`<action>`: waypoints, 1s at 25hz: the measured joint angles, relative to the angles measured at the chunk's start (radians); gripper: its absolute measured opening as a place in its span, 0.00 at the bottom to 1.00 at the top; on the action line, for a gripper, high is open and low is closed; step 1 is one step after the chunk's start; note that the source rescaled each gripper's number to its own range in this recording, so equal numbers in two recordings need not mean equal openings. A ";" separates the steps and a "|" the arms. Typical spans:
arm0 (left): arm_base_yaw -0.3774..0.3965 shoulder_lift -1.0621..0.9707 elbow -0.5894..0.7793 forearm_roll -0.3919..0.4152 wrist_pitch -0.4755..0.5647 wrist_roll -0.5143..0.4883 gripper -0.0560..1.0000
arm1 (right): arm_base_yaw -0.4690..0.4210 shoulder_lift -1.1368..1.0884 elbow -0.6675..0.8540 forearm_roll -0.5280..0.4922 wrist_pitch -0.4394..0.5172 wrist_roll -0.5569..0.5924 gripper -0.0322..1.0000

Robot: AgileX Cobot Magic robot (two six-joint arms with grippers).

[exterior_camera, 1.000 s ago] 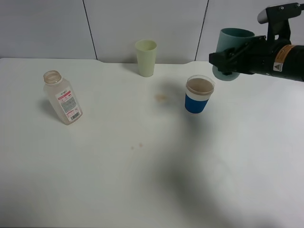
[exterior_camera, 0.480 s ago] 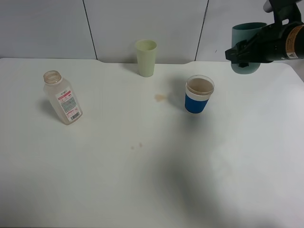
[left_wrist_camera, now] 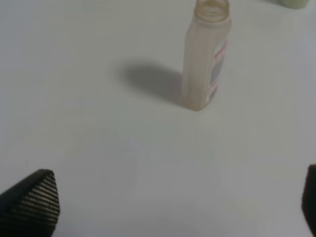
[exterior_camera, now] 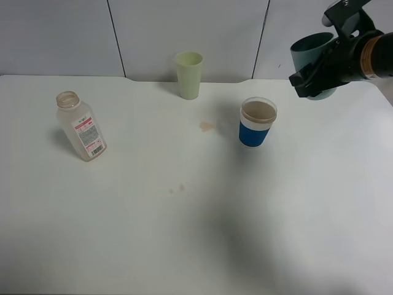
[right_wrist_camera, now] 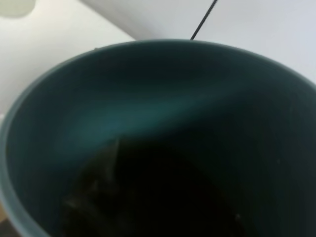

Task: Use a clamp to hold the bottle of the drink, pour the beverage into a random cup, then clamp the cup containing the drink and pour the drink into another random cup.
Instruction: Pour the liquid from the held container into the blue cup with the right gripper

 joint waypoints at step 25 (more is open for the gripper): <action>0.000 0.000 0.000 0.000 0.000 0.000 1.00 | 0.125 0.006 -0.001 -0.086 0.180 -0.114 0.05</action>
